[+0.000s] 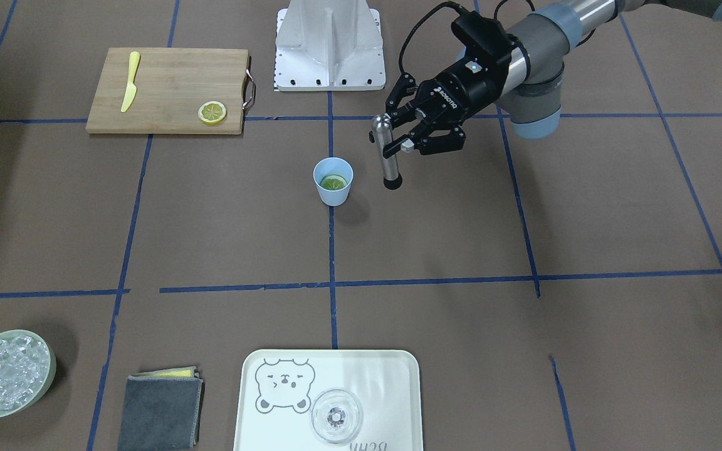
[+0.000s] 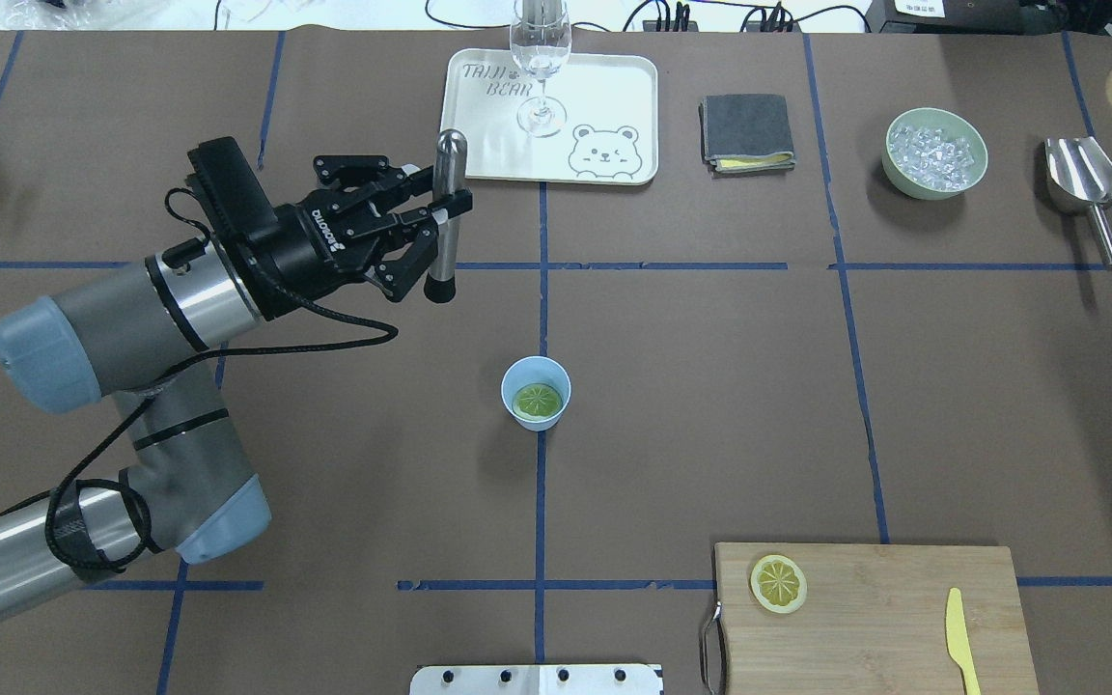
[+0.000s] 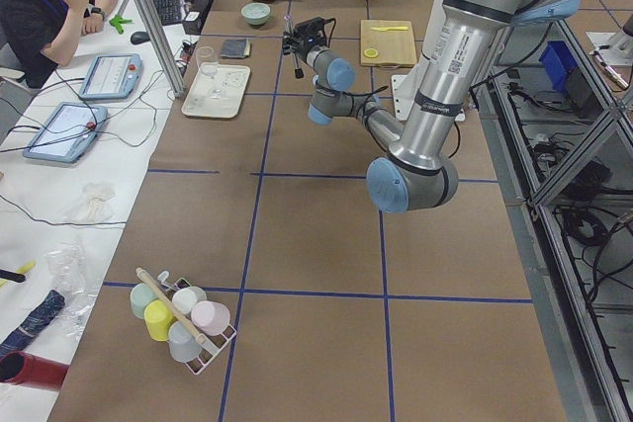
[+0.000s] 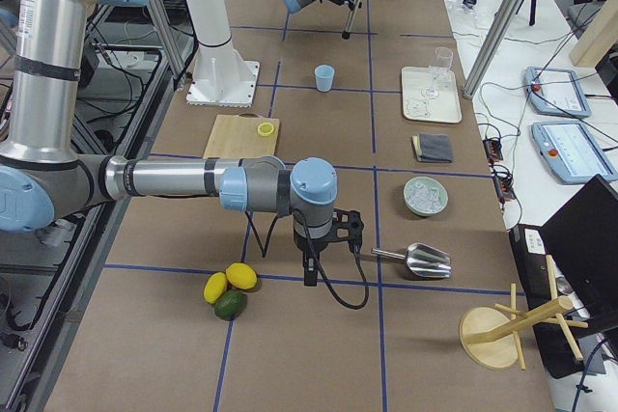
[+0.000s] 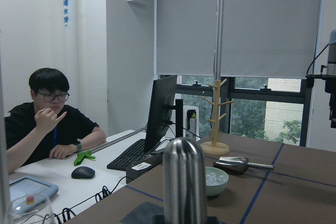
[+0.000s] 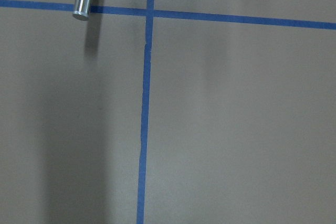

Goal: Squeeze lemon into cup
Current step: 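Lift the steel rod and carry it over the blue cup, then press the steel rod down into the cup onto the lemon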

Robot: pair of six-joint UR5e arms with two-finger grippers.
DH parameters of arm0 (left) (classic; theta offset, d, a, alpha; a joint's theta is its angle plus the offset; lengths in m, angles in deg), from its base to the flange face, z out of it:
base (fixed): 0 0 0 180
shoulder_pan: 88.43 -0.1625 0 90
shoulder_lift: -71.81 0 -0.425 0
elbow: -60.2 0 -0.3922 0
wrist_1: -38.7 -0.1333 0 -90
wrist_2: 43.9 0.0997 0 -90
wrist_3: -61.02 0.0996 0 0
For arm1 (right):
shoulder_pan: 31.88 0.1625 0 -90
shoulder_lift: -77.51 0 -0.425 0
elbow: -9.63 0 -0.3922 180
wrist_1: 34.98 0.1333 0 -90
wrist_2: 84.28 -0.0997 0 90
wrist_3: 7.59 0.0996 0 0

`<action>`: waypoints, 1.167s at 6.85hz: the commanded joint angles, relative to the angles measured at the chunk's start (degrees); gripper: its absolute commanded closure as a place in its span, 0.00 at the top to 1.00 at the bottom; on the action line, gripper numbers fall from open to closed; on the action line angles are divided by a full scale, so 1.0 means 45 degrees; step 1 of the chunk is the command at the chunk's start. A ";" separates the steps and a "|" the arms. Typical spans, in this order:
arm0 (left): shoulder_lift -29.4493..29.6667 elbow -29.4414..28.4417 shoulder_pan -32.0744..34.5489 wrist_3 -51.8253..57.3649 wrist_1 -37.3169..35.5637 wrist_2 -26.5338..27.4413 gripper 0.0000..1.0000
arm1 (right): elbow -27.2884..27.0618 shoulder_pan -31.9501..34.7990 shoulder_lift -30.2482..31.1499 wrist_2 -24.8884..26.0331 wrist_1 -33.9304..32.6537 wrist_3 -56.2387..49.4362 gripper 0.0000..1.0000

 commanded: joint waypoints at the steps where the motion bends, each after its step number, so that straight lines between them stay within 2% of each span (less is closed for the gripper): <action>1: 0.0685 -0.1436 -0.0268 0.1938 0.2171 -0.0966 0.00 | 0.0003 0.0096 0.0000 0.0003 -0.0019 0.0002 1.00; 3: 0.0862 -0.2259 -0.1259 0.2048 0.4476 -0.1267 0.00 | 0.0061 0.0097 -0.0019 0.0003 -0.0019 0.0021 1.00; 6: 0.1602 -0.3389 -0.1831 0.2146 0.4778 -0.0527 0.00 | 0.0061 0.0155 -0.0019 0.0003 -0.0019 0.0021 1.00; 8: 0.1605 -0.3666 -0.1850 0.2186 0.4759 -0.0485 0.00 | 0.0061 0.0155 -0.0019 0.0022 -0.0019 0.0021 1.00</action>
